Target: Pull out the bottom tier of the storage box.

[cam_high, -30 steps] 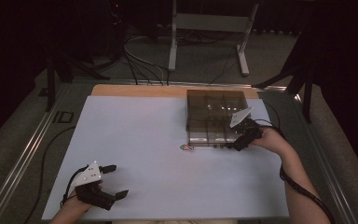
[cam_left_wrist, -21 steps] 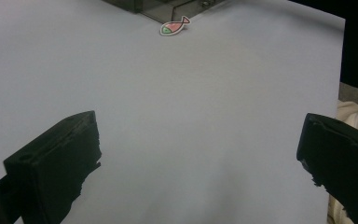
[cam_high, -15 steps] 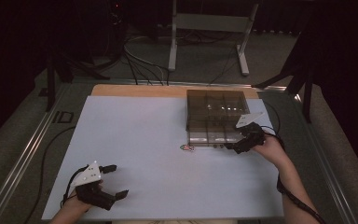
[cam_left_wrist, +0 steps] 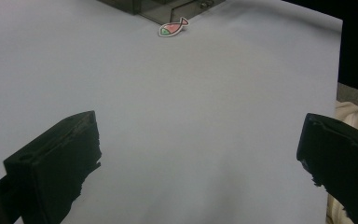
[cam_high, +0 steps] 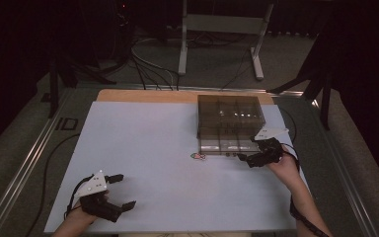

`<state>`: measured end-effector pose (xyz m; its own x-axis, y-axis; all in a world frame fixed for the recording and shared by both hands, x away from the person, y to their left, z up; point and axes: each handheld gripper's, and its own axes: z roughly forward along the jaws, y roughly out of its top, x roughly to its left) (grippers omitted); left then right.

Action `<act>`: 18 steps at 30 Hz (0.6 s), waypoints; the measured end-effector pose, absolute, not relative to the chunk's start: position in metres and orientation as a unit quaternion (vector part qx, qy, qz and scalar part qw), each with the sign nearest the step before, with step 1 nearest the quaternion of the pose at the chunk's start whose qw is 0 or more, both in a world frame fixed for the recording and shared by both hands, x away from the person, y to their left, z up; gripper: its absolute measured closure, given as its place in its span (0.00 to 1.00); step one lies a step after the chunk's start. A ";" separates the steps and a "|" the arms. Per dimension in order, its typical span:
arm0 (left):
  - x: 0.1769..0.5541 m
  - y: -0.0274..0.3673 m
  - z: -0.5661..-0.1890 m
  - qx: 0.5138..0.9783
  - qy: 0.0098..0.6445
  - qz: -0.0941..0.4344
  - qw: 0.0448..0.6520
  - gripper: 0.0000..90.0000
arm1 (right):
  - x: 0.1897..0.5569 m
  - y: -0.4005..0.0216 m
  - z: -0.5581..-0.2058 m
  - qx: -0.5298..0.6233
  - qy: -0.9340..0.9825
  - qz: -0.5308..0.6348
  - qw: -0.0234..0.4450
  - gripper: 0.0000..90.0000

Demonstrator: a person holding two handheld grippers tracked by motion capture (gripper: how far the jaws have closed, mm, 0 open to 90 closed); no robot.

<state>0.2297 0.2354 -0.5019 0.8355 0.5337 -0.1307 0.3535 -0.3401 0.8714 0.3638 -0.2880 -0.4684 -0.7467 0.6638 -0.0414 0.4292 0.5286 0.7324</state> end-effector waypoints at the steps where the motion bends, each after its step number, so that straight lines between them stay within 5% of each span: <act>1: 0.230 0.235 -0.502 0.814 0.272 0.089 0.506 0.00 | 0.361 -0.289 -0.469 0.322 0.857 0.369 0.161 0.13; 18: 0.230 0.236 -0.502 0.816 0.268 0.088 0.504 0.00 | 0.315 -0.281 -0.479 0.341 0.833 0.396 0.181 0.12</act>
<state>0.2301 0.2357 -0.5021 0.8403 0.5271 -0.1267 0.3495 -0.3482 0.8698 0.3155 -0.2807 -0.4793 -0.7020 0.7115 -0.0309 0.4251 0.4534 0.7834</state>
